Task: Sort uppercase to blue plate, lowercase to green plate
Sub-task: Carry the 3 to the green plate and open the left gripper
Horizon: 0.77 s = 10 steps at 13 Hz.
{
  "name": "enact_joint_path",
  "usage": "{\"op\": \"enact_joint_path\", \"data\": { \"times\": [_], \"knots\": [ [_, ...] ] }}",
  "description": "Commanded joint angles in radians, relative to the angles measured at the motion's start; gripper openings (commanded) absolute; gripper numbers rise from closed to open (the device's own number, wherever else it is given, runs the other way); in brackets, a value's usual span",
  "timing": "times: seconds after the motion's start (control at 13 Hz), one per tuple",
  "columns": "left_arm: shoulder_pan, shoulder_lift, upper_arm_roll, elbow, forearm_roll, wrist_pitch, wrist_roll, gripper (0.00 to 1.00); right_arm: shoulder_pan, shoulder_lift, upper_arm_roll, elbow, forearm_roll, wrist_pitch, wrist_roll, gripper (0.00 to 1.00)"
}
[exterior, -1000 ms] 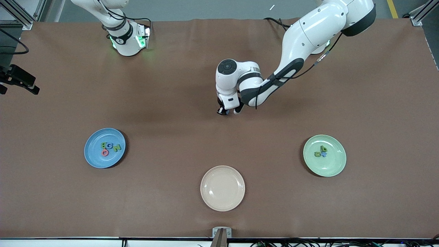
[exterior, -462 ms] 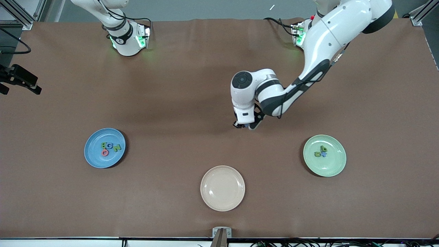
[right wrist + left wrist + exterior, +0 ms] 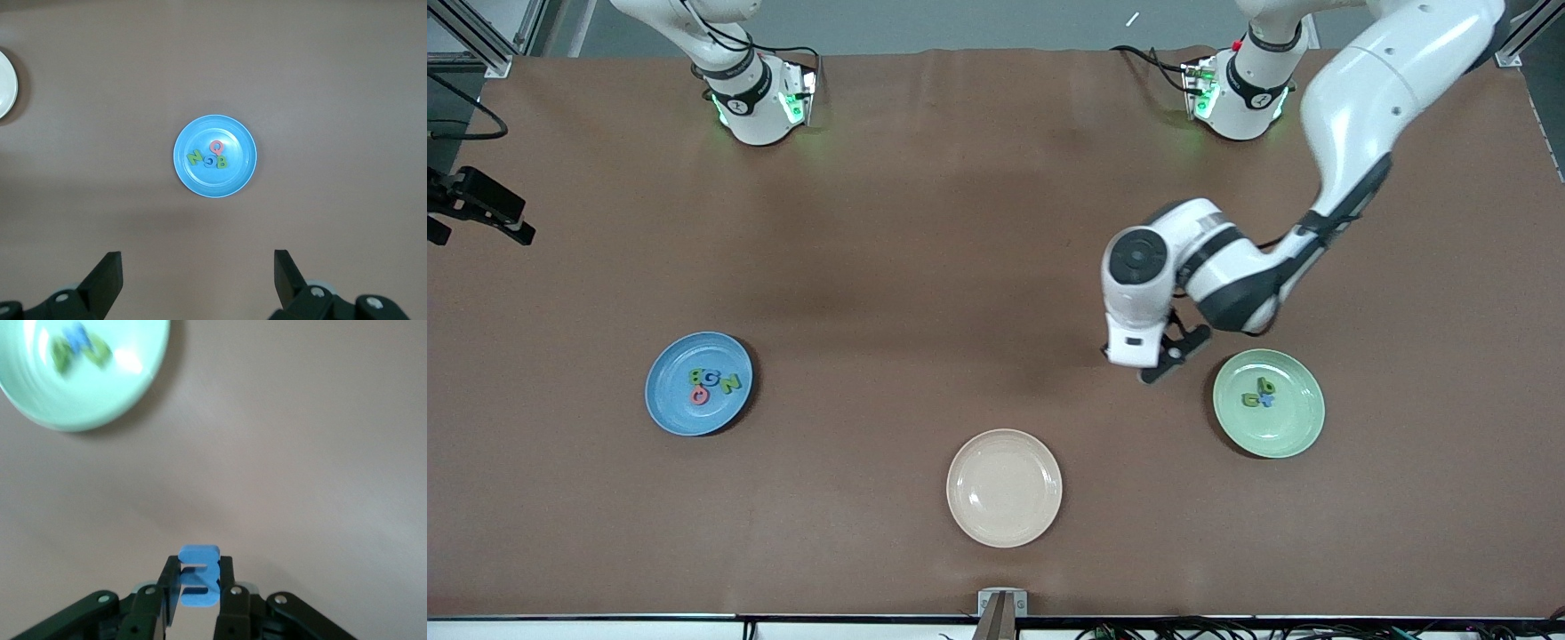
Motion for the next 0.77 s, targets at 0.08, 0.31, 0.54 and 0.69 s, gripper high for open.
{"op": "enact_joint_path", "data": {
  "times": [0.08,0.31,0.54,0.69],
  "knots": [
    [0.228,0.004,-0.023,-0.011,-0.028,-0.008,0.376,0.02,0.005,-0.007,-0.002,0.002,0.002,-0.001,0.007,1.0],
    [0.317,0.026,-0.01,0.005,-0.027,0.026,0.544,0.02,0.005,-0.007,-0.002,0.002,0.002,-0.001,0.007,1.0],
    [0.334,0.038,0.054,0.002,-0.027,0.093,0.604,0.11,0.007,-0.007,-0.002,0.002,0.002,-0.001,0.007,1.0],
    [0.334,0.047,0.065,-0.001,-0.028,0.119,0.607,0.47,0.007,-0.007,-0.002,0.002,0.002,-0.001,0.007,1.0]
  ]
}}
